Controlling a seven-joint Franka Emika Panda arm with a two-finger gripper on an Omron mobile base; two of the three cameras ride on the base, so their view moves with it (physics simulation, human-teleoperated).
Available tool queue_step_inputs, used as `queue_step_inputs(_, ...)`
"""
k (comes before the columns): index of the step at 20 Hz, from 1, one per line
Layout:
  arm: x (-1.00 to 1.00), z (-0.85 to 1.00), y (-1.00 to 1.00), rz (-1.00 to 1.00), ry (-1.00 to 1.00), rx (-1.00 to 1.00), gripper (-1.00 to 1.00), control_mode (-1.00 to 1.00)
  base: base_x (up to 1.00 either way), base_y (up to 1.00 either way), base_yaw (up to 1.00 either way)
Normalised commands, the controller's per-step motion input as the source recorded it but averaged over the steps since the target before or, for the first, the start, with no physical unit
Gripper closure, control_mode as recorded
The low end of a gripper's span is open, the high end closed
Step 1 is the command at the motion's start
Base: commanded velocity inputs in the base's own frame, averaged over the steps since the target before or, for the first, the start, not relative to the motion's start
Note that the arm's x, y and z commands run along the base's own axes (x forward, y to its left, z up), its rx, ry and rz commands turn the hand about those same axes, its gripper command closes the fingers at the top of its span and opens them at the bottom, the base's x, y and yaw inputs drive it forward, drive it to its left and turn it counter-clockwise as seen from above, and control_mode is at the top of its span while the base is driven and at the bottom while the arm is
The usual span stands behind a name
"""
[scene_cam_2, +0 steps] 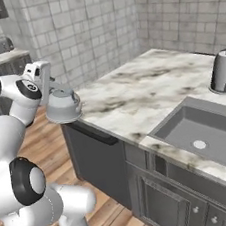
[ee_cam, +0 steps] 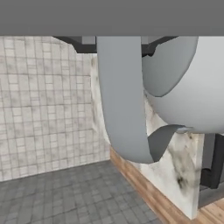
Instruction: The kettle is done boiling. Turn off the stove, then wait for 300 timesteps before moving the kettle to the dining table.
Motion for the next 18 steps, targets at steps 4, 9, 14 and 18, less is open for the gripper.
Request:
queue_step_inputs(4,0.00,0.00,0.00,0.00,0.00,0.00,1.00,1.00,0.18,0.60,-0.25)
queue_step_inputs(9,0.00,0.00,0.00,0.00,0.00,0.00,1.00,1.00,0.20,0.60,-0.28)
queue_step_inputs(14,0.00,0.00,0.00,0.00,0.00,0.00,1.00,1.00,0.20,0.64,-0.30)
queue_step_inputs(18,0.00,0.00,0.00,0.00,0.00,0.00,1.00,1.00,0.20,0.66,-0.31)
